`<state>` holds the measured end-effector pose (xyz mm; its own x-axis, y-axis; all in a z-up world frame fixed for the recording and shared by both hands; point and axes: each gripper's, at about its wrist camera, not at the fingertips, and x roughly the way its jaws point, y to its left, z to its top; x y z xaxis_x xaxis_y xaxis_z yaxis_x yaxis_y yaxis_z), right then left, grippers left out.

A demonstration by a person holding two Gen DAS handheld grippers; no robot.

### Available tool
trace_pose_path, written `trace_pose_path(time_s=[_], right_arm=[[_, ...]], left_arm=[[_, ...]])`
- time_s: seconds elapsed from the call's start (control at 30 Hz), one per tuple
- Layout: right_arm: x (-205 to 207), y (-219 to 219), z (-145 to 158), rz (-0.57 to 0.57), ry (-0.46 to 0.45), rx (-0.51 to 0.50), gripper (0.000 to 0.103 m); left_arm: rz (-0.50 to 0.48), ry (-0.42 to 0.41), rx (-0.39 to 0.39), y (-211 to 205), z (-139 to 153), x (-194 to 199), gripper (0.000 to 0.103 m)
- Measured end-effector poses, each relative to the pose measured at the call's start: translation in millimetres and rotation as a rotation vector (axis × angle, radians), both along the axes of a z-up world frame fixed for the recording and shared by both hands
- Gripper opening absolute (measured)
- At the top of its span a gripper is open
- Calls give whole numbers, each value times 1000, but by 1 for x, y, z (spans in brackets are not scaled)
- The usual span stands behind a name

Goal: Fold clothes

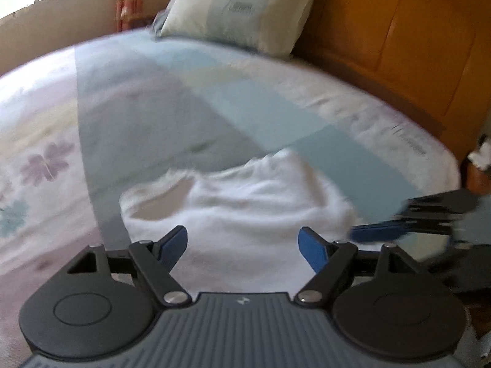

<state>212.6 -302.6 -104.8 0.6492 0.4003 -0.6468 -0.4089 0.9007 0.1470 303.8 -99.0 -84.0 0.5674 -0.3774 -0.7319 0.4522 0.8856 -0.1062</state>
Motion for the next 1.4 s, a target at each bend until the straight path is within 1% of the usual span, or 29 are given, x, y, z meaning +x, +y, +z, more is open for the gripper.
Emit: trace_pose_path(time_s=[0.07,0.1,0.3,0.5,0.6,0.67,0.73,0.87,0.97,1.03,1.07,1.1,1.17,1.23,1.27,1.33,1.37,1.4], right_arm=[[0,-4,-1,-8,7,26,43],[0,-6,-1,-14,14,37,43],[4,-10,-5,-53,43,94,44],[5,-9,-6,-83,56,131,50],[5,-6,-5,-80,53,121,53],[5,-6,-5,-81,54,126,55],[5,-7,-5,-84,56,137,56],[3,-7,-6,-82,51,143,59],[1,-6,-3,-80,45,134,59],[-4,-6,2,-89,29,104,60],[-10,-4,7,-96,9,71,64],[-15,-2,11,-99,-10,41,64],[-27,0,17,-54,-30,28,64],[-38,2,19,4,-33,45,64],[-43,3,17,28,-29,42,64],[-50,4,11,54,1,21,64],[-54,1,6,48,14,9,64],[-57,-4,2,36,30,4,64]], left_arm=[[29,42,-13,3,-20,14,78],[29,17,-26,3,-22,13,78],[8,-58,-49,-7,5,10,79],[-11,-25,-51,-25,-9,37,79],[32,-32,-33,-31,-18,53,78],[62,-31,-36,-30,-16,59,78],[72,-44,-41,-27,-7,56,78],[39,-68,-46,-19,16,23,79],[30,-31,-77,-8,24,-12,79],[45,0,-91,2,23,-36,80],[56,9,-92,6,23,-46,80],[78,16,-86,10,22,-55,80],[127,33,-77,16,19,-71,80],[150,46,-101,19,17,-80,80],[162,52,-113,21,16,-84,80],[146,75,-162,22,14,-96,80],[133,96,-184,23,11,-102,80],[122,130,-188,23,7,-107,81]])
